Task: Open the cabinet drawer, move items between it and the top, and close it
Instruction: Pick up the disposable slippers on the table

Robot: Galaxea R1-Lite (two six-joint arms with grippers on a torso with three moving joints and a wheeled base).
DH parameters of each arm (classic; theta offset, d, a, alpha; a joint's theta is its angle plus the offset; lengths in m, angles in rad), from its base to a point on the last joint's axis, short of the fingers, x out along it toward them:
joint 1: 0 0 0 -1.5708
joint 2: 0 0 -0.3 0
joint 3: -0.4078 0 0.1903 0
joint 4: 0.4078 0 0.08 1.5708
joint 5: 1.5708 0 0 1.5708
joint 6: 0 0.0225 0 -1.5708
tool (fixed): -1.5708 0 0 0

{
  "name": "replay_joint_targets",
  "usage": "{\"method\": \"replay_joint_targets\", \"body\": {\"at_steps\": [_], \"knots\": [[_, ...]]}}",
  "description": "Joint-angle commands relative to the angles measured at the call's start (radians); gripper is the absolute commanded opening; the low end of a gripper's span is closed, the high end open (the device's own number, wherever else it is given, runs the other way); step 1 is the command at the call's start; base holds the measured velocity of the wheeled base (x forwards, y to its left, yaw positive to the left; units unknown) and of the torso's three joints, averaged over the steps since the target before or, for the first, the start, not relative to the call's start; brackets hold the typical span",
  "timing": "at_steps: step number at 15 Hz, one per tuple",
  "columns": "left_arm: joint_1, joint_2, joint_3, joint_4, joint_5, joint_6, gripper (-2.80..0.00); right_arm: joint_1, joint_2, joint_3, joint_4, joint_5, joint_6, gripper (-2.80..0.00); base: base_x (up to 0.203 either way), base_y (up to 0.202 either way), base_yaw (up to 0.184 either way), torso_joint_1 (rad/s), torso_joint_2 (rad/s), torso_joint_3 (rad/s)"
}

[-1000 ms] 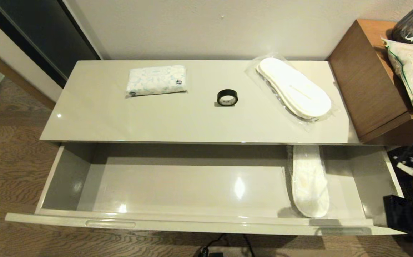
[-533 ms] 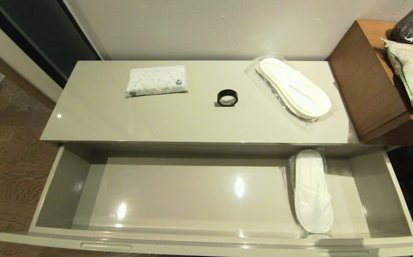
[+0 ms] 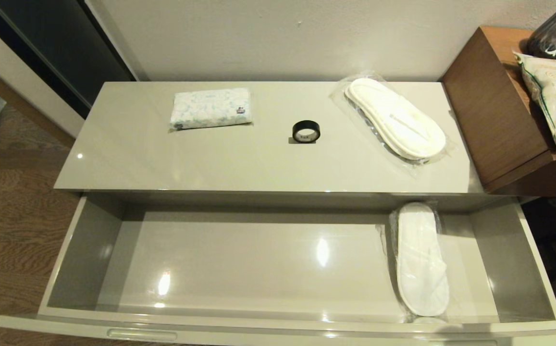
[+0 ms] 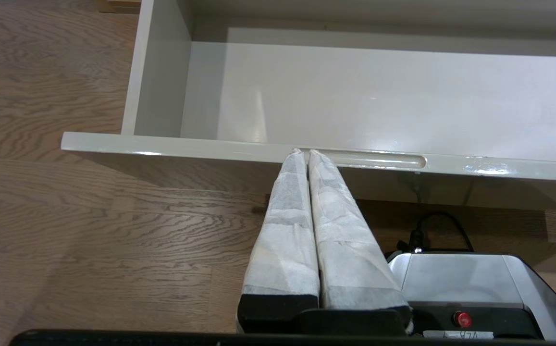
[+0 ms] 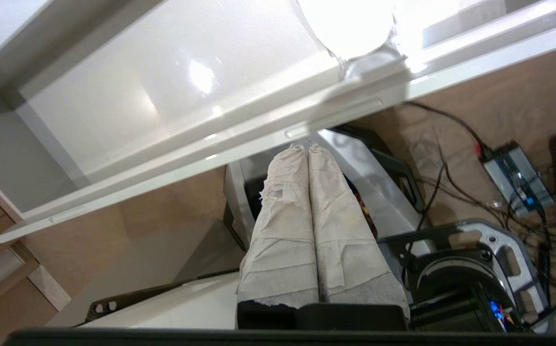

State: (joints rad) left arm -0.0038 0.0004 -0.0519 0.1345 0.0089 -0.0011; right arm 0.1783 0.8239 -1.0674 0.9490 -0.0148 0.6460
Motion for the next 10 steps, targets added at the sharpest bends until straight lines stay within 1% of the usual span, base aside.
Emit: {"method": "replay_joint_targets", "body": {"at_steps": [1, 2, 5, 6, 8, 10], "knots": [[0.001, 0.0, 0.0, 0.001, 0.0, 0.0, -2.8, 0.001, -0.015, -0.009, -0.002, 0.001, -0.006, -2.8, 0.0, 0.0, 0.0, 0.0, 0.0, 0.0], [0.001, 0.0, 0.0, 0.001, 0.0, 0.0, -2.8, 0.001, -0.014, -0.009, -0.026, 0.0, -0.024, -2.8, 0.0, 0.0, 0.0, 0.0, 0.0, 0.0], [0.001, 0.0, 0.0, 0.001, 0.0, -0.002, -2.8, 0.001, 0.038, -0.014, -0.17, -0.012, -0.112, -2.8, 0.0, 0.0, 0.0, 0.0, 0.0, 0.0], [0.0, 0.0, 0.0, 0.001, 0.0, 0.0, -2.8, 0.001, 0.08, -0.022, -0.208, -0.014, -0.131, -2.8, 0.0, 0.0, 0.0, 0.0, 0.0, 0.0], [0.001, 0.0, 0.0, 0.001, 0.0, 0.0, -2.8, 0.0, 0.2, -0.031, -0.303, -0.017, -0.145, -2.8, 0.0, 0.0, 0.0, 0.0, 0.0, 0.0], [0.001, 0.0, 0.0, 0.001, 0.0, 0.0, -2.8, -0.004, 0.356, -0.031, -0.437, -0.019, -0.15, -2.8, 0.0, 0.0, 0.0, 0.0, 0.0, 0.0]]}}
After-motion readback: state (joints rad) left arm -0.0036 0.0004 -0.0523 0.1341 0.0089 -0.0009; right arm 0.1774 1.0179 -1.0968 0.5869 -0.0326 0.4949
